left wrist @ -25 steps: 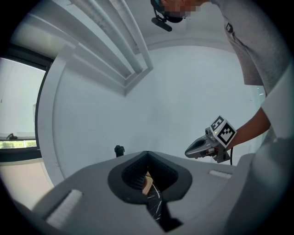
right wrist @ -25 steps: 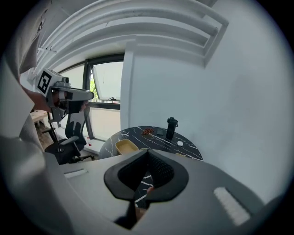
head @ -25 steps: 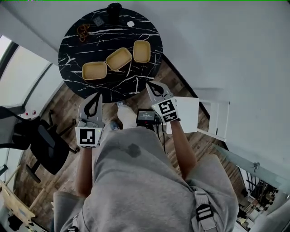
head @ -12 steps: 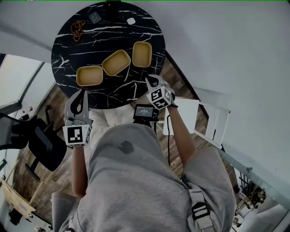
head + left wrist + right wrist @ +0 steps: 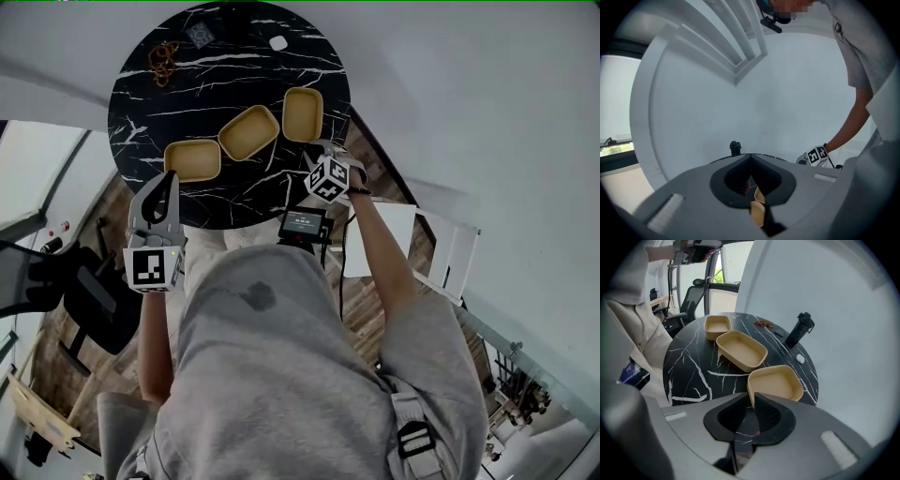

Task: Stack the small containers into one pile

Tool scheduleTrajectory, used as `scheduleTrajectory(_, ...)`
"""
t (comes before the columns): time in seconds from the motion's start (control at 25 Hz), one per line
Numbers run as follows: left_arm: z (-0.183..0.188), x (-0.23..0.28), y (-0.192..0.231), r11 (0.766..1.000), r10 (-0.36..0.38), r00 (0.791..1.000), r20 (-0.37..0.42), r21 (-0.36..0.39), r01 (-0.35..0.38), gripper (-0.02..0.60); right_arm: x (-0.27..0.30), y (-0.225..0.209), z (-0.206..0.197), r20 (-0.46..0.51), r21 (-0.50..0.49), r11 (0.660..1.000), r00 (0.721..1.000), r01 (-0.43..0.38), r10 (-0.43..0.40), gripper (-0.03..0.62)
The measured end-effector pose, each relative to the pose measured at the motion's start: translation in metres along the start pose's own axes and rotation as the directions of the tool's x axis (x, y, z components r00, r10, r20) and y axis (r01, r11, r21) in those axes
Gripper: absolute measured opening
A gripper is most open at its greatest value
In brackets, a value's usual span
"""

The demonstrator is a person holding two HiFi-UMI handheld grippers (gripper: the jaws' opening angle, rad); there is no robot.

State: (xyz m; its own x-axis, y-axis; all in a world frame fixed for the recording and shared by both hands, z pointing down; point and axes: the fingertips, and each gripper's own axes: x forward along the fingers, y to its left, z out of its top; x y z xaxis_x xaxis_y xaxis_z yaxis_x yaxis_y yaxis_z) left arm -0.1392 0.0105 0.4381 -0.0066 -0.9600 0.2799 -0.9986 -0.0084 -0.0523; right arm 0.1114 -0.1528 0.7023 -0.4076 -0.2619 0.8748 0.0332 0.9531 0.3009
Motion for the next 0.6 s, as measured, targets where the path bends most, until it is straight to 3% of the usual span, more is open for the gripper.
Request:
scheduleTrajectory(0.28,-0.006,-0.014,0.005,0.998,0.06,0.998,-0.017,-0.012,-0.06,0.0,0.024,-0.001,-0.006,-0.055,-0.116,0.993,0.998,-0.02,0.014,0.071)
scheduleTrajectory(0.6,-0.024,-0.028,0.001,0.991,0.121,0.992,-0.033,-0.051,-0.123,0.0,0.043,0.002,-0.013,-0.101,-0.127,0.99,0.994,-0.058,0.045,0.074)
